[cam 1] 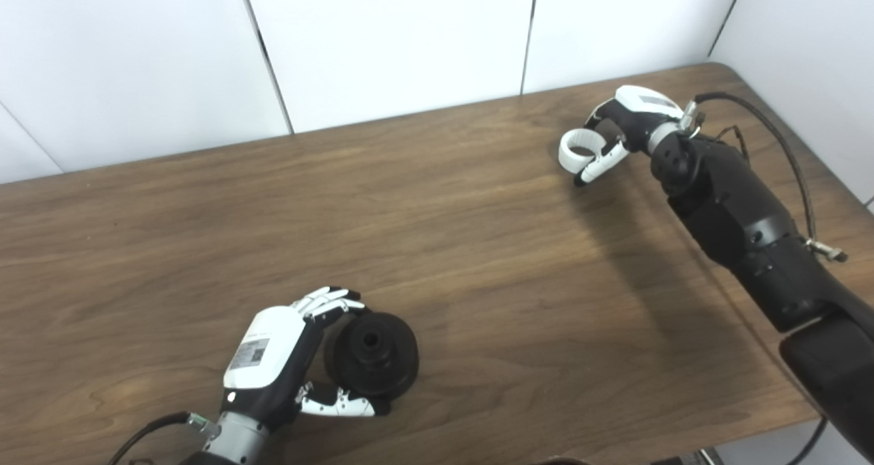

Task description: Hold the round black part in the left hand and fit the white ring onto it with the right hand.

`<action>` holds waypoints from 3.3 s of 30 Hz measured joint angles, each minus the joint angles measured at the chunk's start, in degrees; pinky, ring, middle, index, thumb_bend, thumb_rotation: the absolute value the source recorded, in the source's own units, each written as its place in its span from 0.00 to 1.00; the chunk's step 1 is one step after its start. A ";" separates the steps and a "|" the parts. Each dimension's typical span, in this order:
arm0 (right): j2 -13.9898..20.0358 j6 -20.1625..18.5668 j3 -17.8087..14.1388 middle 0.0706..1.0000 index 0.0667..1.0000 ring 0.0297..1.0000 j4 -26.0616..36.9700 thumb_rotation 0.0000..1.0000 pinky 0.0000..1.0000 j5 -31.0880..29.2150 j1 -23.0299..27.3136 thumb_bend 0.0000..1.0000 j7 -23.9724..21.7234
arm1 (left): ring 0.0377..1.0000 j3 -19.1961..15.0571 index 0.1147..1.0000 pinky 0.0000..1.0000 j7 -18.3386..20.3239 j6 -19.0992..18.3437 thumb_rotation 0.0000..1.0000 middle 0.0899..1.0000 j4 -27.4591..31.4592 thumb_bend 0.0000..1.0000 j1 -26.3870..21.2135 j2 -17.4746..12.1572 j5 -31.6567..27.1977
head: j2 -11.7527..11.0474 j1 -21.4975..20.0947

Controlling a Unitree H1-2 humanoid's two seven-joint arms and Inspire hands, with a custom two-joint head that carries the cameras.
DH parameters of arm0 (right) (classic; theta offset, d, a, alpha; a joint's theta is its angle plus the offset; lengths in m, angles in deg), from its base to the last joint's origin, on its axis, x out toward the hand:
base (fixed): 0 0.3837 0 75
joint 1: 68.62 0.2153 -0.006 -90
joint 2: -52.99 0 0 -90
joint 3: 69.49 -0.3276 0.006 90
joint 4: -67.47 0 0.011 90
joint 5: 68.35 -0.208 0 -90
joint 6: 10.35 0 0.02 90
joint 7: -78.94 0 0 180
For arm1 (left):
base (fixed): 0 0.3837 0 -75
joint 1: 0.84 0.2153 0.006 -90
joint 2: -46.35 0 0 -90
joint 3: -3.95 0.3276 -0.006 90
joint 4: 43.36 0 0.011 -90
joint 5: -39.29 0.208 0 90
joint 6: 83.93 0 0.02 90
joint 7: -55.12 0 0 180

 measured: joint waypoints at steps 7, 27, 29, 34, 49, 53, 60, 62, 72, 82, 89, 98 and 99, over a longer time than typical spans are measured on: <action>-0.04 -0.01 0.23 0.88 0.65 0.93 -0.07 0.28 0.86 -0.09 0.01 0.84 0.03 | 0.88 0.01 0.42 0.80 0.00 0.00 0.06 0.82 0.00 0.52 0.00 0.01 0.04 | 0.00 0.09; -0.36 0.99 0.40 0.81 0.45 0.92 -0.07 0.13 0.86 -1.49 0.02 0.52 2.76 | 0.87 0.17 0.42 0.80 0.00 0.04 0.06 0.81 0.09 0.52 0.05 0.06 0.48 | 0.26 0.17; -0.34 0.98 0.47 0.82 0.45 0.92 -0.06 0.13 0.86 -1.48 0.02 0.52 2.76 | 0.87 0.18 0.42 0.80 0.00 0.04 0.06 0.81 0.11 0.52 0.06 0.08 0.49 | 0.26 0.26; -0.03 1.09 0.58 0.81 0.45 0.91 1.23 0.13 0.84 -1.47 -0.44 0.52 2.74 | 0.87 0.28 0.42 0.81 0.01 -0.06 0.06 0.81 0.22 0.52 0.08 0.16 0.67 | 0.61 1.23; 2.49 5.47 3.36 0.80 0.45 0.91 31.77 0.13 0.90 -3.06 -6.86 0.52 -6.76 | 0.91 1.99 0.42 0.92 0.39 -3.04 0.06 0.82 0.46 0.52 0.73 3.35 2.02 | 3.78 15.02; 0.55 6.87 4.97 0.79 0.45 0.90 35.89 0.14 0.89 -3.21 -8.70 0.52 -8.51 | 0.91 3.12 0.42 0.93 0.55 -4.03 0.05 0.83 0.47 0.52 0.91 4.32 2.22 | 4.31 16.00; -2.80 8.74 5.90 0.79 0.45 0.92 42.76 0.14 0.93 -3.32 -12.88 0.52 -10.66 | 0.92 4.31 0.42 0.95 0.85 -5.58 0.05 0.83 0.59 0.52 0.75 5.46 2.88 | 5.45 17.49; -3.28 8.77 5.96 0.79 0.45 0.93 44.00 0.14 0.93 -3.21 -13.87 0.52 -11.37 | 0.92 4.50 0.42 0.94 0.87 -5.93 0.05 0.83 0.59 0.52 0.67 5.61 2.99 | 5.71 17.49; -6.04 8.77 6.04 0.79 0.45 0.93 49.38 0.14 0.94 -2.23 -14.74 0.52 -16.29 | 0.92 5.25 0.42 0.93 1.32 -7.11 0.05 0.83 0.78 0.52 -0.07 5.66 3.95 | 6.50 17.31; -8.11 8.69 6.19 0.78 0.45 0.92 53.91 0.15 0.94 -2.08 -15.21 0.52 -19.89 | 0.92 5.34 0.42 0.92 2.29 -7.35 0.05 0.83 1.02 0.52 -0.46 5.65 4.75 | 6.86 16.96; -11.10 7.44 6.59 0.78 0.45 0.93 58.38 0.14 0.94 -1.91 -15.21 0.52 -24.01 | 0.92 5.44 0.42 0.93 2.30 -7.32 0.05 0.83 1.01 0.52 -0.47 5.64 4.93 | 7.03 16.96; -12.74 7.20 6.72 0.78 0.45 0.92 59.90 0.14 0.93 -1.11 -16.11 0.52 -27.11 | 0.92 5.66 0.42 0.94 2.32 -7.33 0.05 0.83 1.01 0.52 -0.49 5.66 5.16 | 7.03 17.31; -12.81 7.21 6.73 0.78 0.45 0.92 59.90 0.14 0.93 -1.04 -16.58 0.52 -27.29 | 0.92 5.67 0.42 0.93 2.32 -7.33 0.05 0.83 1.01 0.52 -0.49 5.65 5.16 | 7.03 17.31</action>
